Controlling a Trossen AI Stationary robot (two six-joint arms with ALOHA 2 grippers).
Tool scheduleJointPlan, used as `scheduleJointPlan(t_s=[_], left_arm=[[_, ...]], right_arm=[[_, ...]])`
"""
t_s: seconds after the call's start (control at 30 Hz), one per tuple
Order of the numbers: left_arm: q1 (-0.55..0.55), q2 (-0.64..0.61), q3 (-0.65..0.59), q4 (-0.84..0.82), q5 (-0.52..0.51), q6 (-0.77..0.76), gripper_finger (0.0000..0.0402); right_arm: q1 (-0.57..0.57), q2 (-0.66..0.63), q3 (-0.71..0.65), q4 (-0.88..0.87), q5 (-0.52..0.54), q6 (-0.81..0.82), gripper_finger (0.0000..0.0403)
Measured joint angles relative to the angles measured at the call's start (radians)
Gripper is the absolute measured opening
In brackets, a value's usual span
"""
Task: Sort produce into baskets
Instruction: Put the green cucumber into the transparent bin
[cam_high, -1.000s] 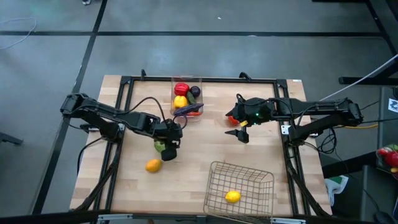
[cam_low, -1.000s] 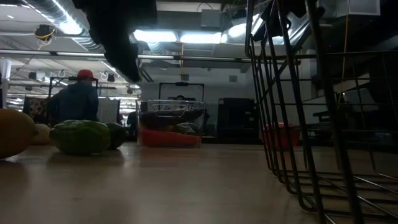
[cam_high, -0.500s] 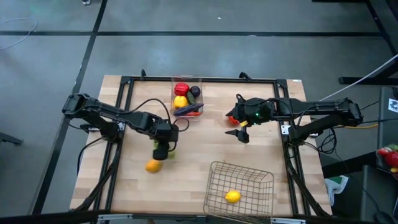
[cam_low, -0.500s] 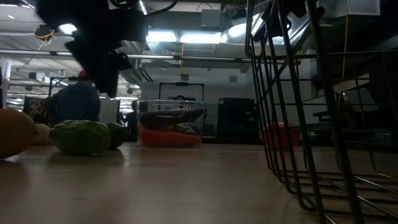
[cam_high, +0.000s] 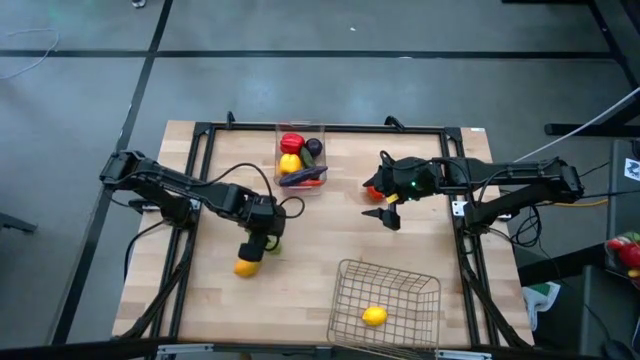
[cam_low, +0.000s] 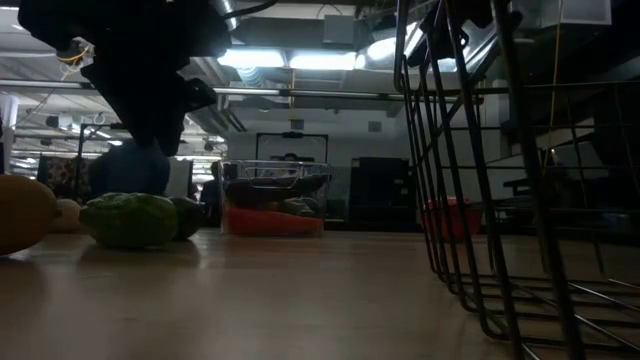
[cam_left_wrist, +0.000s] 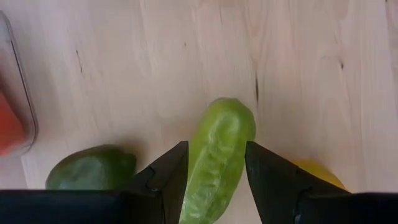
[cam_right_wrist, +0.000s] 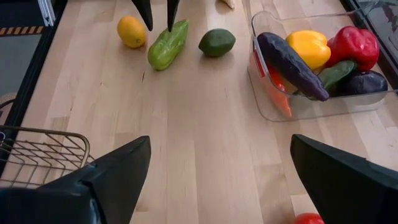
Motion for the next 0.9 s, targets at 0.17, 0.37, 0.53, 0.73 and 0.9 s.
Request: scheduleJointPlan(t_s=[0.17, 0.37, 0.53, 0.73, 0.9], left_arm=[[0.000, 0.000, 0.000, 0.000, 0.000, 0.009, 0.0155], [0.001, 0.000, 0.000, 0.000, 0.000, 0.011, 0.0155], [0.001, 0.000, 0.000, -0.001, 0.000, 0.011, 0.0155], [0.001, -0.002, -0.011, -0.078, -0.007, 0.012, 0.0155], [0.006, -0.002, -0.044, -0.078, -0.009, -0.073, 0.0167]], right_arm=[[0.000, 0.000, 0.000, 0.001, 0.000, 0.000, 0.0383], [0.000, 0.000, 0.000, 0.001, 0.000, 0.001, 0.0383], [0.000, 0.000, 0.000, 0.001, 0.000, 0.002, 0.0383], [0.000, 0.000, 0.000, 0.002, 0.000, 0.002, 0.0383], [0.000, 0.000, 0.000, 0.002, 0.000, 0.002, 0.0383]])
